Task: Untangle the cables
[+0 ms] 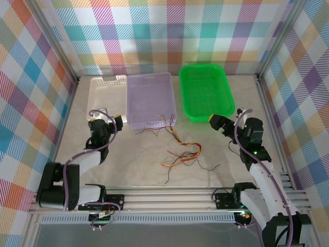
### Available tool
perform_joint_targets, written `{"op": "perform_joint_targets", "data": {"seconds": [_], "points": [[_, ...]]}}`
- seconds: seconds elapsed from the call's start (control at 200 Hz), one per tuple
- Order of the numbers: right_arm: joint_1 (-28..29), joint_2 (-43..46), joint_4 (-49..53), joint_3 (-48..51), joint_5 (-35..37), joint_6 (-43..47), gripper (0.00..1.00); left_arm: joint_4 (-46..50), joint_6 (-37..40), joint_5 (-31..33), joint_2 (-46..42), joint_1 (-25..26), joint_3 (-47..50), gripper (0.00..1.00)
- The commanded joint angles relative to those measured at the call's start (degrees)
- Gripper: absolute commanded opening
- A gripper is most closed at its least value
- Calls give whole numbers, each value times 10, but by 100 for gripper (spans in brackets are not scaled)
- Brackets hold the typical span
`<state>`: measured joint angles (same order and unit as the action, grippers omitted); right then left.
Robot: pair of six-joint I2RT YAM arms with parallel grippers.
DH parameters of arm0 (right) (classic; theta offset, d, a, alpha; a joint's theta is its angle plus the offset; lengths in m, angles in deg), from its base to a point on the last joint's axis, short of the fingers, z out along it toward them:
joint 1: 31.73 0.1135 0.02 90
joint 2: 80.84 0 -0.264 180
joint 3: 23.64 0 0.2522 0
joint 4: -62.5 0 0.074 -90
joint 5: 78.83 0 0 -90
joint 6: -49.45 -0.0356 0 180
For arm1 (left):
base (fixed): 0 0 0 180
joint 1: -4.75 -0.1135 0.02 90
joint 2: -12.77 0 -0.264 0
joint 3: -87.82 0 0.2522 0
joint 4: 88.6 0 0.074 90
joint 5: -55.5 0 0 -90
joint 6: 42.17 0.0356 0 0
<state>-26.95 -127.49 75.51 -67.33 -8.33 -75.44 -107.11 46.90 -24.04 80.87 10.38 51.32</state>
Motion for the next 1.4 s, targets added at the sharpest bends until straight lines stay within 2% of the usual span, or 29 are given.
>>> {"op": "perform_joint_targets", "data": {"seconds": [0.0, 0.135, 0.29, 0.38, 0.45, 0.525, 0.635, 0.735, 0.81, 0.935, 1.11, 1.295, 1.395], "points": [[11, -15, 54, -32, 16, 26, 100, 94, -20, -53, -65, 13, -20, 100], [25, -43, 100, -49, 28, 41, 100, 167, -40, -80, -134, 32, -35, 100], [50, -61, 137, -63, 37, 63, 100, 271, -109, -66, -216, 46, -71, 100], [71, -62, 157, -68, 58, 75, 100, 368, -187, -62, -241, 47, -124, 100], [88, -65, 168, -74, 74, 82, 100, 451, -219, -86, -243, 47, -170, 100], [98, -73, 178, -79, 77, 85, 100, 544, -275, -67, -237, 47, -212, 100], [112, -89, 195, -84, 81, 89, 100, 547, -255, -138, -225, 47, -216, 100], [128, -113, 222, -93, 97, 93, 100, 587, -266, -115, -196, 49, -227, 100], [137, -137, 246, -100, 108, 92, 100, 607, -248, -127, -177, 54, -245, 100], [151, -170, 254, -102, 108, 84, 98, 626, -220, -95, -163, 77, -251, 100], [203, -207, 256, -110, 140, 80, 96, 673, -185, -21, -141, 127, -269, 99], [234, -246, 259, -109, 178, 76, 88, 686, -170, 21, -148, 167, -274, 98], [238, -263, 262, -103, 203, 71, 80, 687, -168, 27, -155, 171, -271, 99]]}}
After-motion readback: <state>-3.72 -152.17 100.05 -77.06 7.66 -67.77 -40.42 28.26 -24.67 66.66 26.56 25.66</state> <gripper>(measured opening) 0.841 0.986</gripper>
